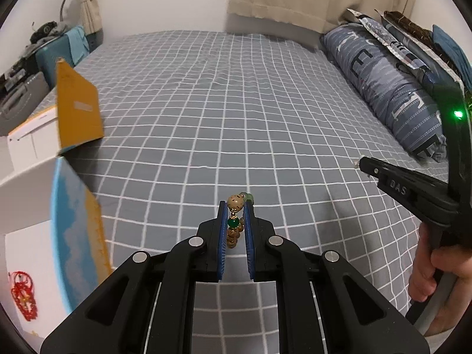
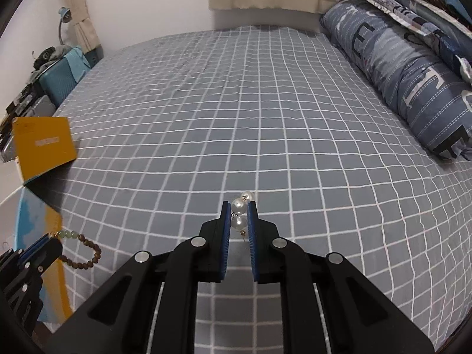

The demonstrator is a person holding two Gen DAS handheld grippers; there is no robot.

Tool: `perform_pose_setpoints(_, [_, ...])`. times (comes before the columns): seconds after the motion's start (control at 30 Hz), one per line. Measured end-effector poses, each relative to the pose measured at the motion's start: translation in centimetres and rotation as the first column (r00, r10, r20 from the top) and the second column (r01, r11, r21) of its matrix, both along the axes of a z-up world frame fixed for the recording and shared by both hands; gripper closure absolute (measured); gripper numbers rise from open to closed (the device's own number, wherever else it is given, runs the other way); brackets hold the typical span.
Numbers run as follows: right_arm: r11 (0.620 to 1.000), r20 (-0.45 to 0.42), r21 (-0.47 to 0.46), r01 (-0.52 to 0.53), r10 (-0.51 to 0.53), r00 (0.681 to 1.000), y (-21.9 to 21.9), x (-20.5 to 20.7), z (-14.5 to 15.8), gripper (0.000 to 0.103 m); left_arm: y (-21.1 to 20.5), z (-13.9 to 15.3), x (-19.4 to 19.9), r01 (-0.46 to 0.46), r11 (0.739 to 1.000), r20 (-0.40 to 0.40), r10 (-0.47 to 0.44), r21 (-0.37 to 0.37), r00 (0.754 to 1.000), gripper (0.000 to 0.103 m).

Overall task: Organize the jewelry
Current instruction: 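Lift both items and carry them over the white box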

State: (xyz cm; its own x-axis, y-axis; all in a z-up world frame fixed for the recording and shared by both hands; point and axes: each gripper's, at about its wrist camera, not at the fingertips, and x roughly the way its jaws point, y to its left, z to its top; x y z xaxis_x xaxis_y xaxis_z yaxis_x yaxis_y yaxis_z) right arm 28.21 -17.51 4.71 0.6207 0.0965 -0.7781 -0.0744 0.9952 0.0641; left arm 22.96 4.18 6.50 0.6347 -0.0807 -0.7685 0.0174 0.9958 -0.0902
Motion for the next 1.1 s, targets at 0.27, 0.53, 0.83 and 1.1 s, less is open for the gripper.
perform_pose_setpoints(0.27, [0.998,0.021,0.014,-0.059,0.058,0.998,5.5,-3.9,1.8,0.092,4.7,2.4,-2.7,-0.055,0.998,0.018,0.055,0.015,0.998,0.093])
perform_pose_setpoints(0.53, [0.983,0.083,0.033,-0.182,0.179,0.980,14.5,-8.0,5.1,0.092,12.9,6.1,-7.2,-0.183,0.982,0.066,0.180,0.053,0.981,0.093])
perform_pose_setpoints(0.83, [0.941,0.122,0.027,-0.338,0.332,0.935,25.9,-12.8,7.1,0.092,22.7,6.9,-12.5,-0.336,0.939,0.070,0.331,0.070,0.941,0.093])
perform_pose_setpoints(1.1, [0.905,0.078,0.009,-0.425,0.423,0.903,33.7,-15.9,4.5,0.092,28.8,3.7,-15.3,-0.405,0.911,0.011,0.405,0.076,0.914,0.093])
